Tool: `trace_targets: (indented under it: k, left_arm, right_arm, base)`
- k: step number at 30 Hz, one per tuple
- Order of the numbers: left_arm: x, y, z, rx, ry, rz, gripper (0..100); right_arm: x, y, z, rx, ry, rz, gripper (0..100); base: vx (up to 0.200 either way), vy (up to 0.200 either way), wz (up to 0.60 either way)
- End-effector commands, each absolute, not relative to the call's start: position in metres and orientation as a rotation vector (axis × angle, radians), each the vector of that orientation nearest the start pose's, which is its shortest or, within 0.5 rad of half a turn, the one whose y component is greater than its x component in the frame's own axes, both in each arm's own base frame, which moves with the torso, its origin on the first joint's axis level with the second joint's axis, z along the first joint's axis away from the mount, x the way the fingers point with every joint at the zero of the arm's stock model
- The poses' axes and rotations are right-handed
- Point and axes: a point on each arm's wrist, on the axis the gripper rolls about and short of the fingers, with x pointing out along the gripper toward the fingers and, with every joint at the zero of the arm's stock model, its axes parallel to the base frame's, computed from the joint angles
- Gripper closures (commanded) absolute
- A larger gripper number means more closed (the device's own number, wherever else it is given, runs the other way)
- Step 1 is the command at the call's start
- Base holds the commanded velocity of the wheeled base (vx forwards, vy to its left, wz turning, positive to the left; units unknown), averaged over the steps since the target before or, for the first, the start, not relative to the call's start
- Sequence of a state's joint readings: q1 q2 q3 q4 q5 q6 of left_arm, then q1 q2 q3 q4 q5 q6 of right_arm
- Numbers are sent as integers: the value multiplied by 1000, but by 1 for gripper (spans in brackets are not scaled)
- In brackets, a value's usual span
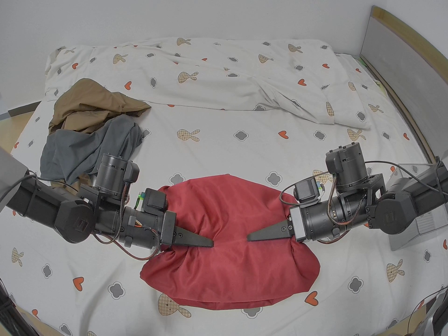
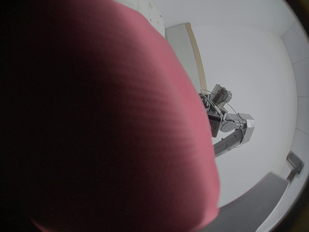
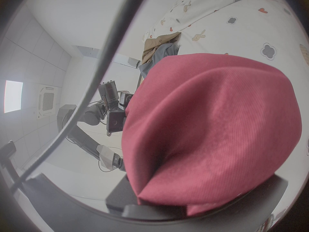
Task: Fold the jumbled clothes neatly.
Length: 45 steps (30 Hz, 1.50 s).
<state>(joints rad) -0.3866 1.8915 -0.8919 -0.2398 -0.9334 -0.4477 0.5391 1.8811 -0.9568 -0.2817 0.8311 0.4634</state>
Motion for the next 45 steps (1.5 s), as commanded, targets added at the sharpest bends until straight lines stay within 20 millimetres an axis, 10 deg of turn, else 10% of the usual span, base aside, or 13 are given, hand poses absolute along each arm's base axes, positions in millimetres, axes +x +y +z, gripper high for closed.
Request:
trace_targets:
  k: [1, 45]
  left_arm:
    - [290, -138, 114, -583, 1061, -1063, 100]
    - [288, -143, 112, -575, 1073, -1076, 100]
  right_arm:
    - [278, 186, 134, 474, 983, 1141, 100]
    - [274, 183, 139, 489, 979, 1135, 100]
  base:
    - [0, -200, 0]
    - [-27, -55, 0]
